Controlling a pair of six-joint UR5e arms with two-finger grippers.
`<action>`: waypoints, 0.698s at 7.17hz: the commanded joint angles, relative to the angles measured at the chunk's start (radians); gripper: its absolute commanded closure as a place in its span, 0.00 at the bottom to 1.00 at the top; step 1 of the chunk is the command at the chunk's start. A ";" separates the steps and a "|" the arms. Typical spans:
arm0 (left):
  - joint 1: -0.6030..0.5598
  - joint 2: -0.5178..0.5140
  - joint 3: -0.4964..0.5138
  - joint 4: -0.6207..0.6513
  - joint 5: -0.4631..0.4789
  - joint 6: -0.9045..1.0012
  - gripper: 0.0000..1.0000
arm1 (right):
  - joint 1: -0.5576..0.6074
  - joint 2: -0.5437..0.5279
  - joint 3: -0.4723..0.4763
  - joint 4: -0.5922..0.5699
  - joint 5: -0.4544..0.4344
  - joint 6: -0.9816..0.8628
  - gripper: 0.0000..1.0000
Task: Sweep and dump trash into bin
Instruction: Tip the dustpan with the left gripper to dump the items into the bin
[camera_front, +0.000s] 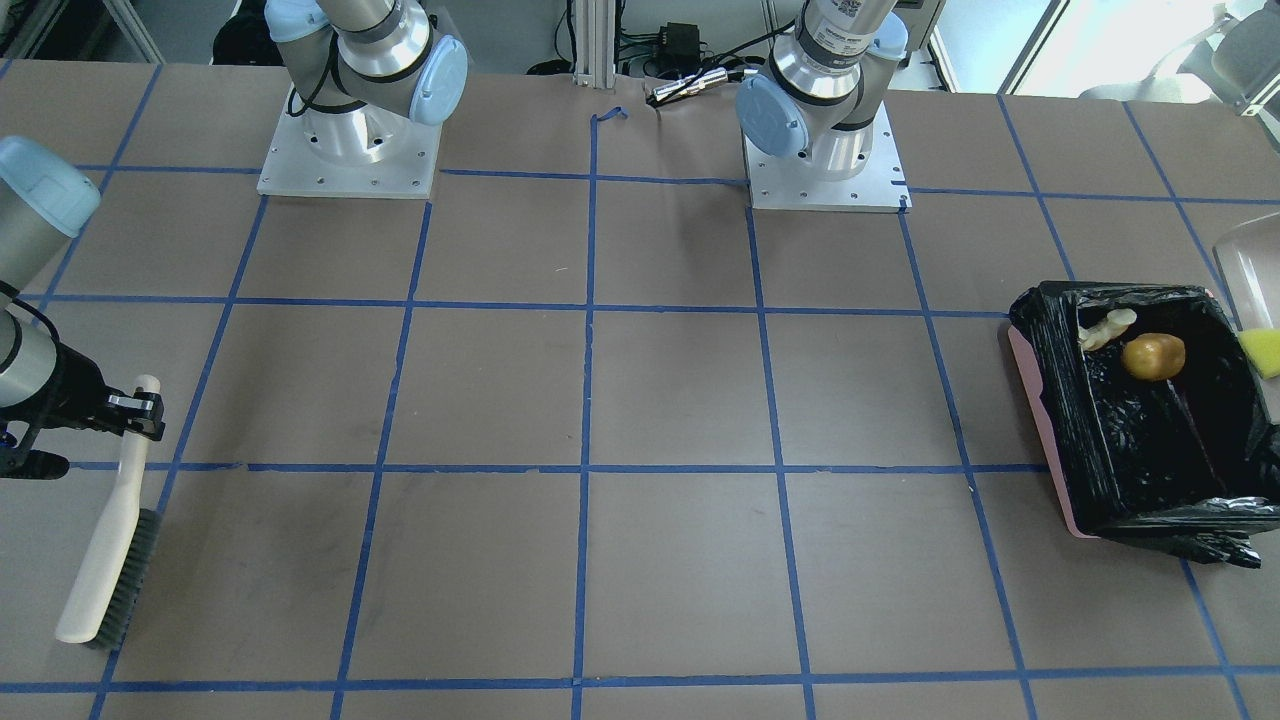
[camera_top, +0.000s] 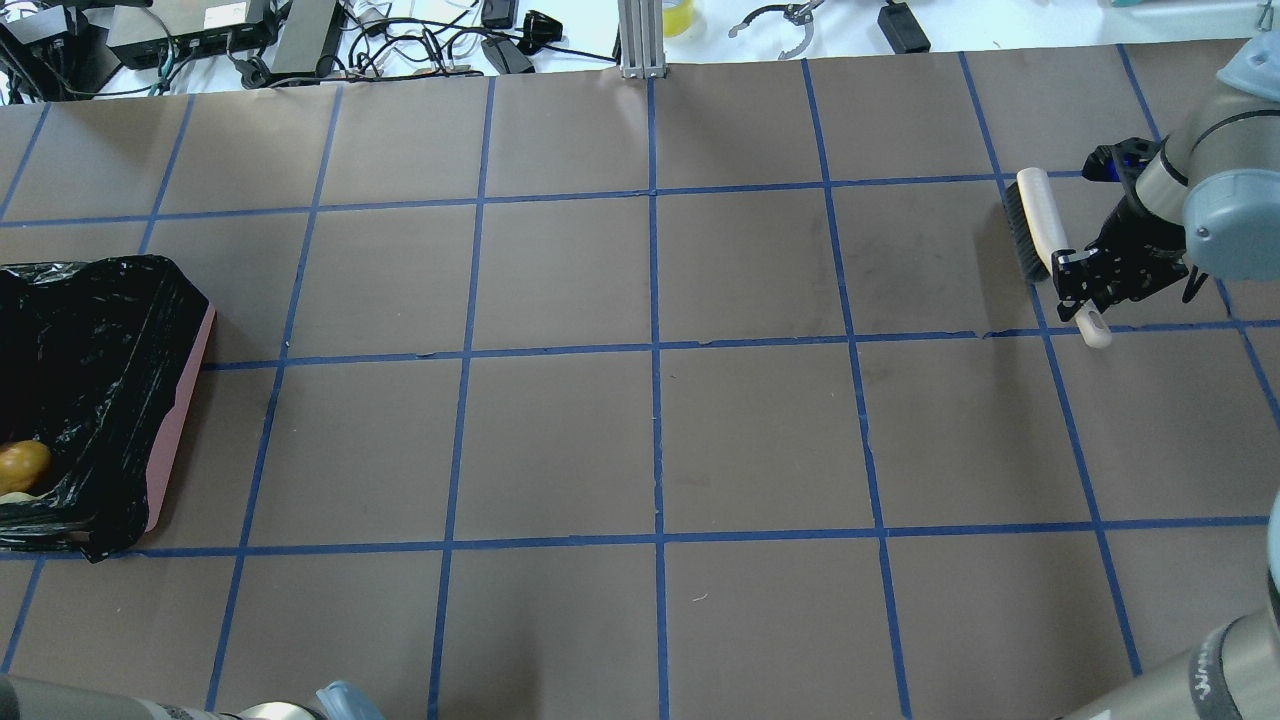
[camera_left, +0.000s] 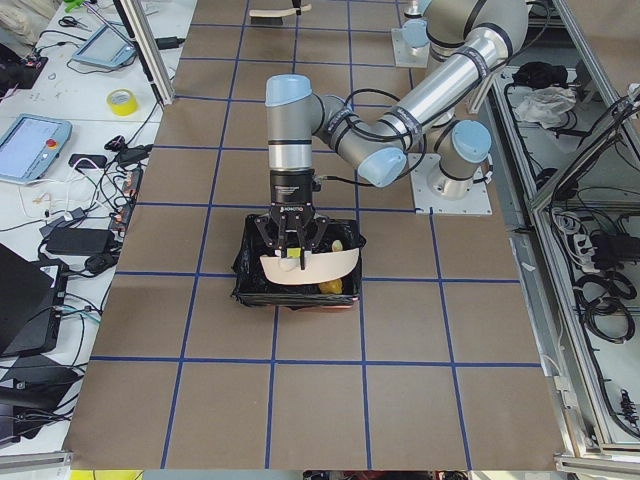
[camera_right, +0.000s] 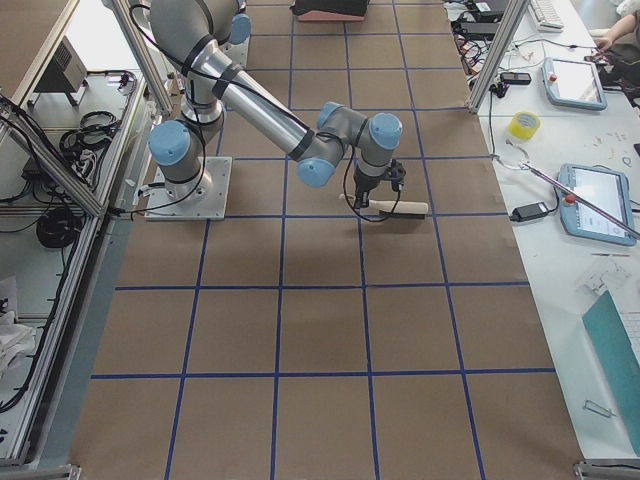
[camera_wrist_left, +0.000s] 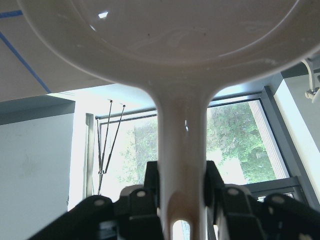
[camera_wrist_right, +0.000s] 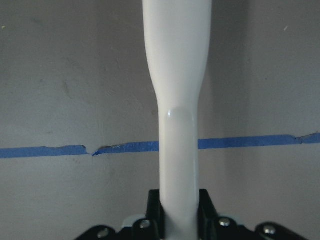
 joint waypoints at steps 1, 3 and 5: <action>-0.114 -0.002 -0.025 0.005 0.209 0.012 1.00 | 0.003 -0.001 0.001 0.001 0.001 -0.003 1.00; -0.135 0.001 -0.048 0.014 0.266 -0.010 1.00 | 0.003 0.001 0.003 0.004 0.011 -0.003 1.00; -0.144 -0.001 -0.045 0.014 0.271 -0.002 1.00 | 0.003 0.001 0.016 -0.002 0.014 -0.002 0.98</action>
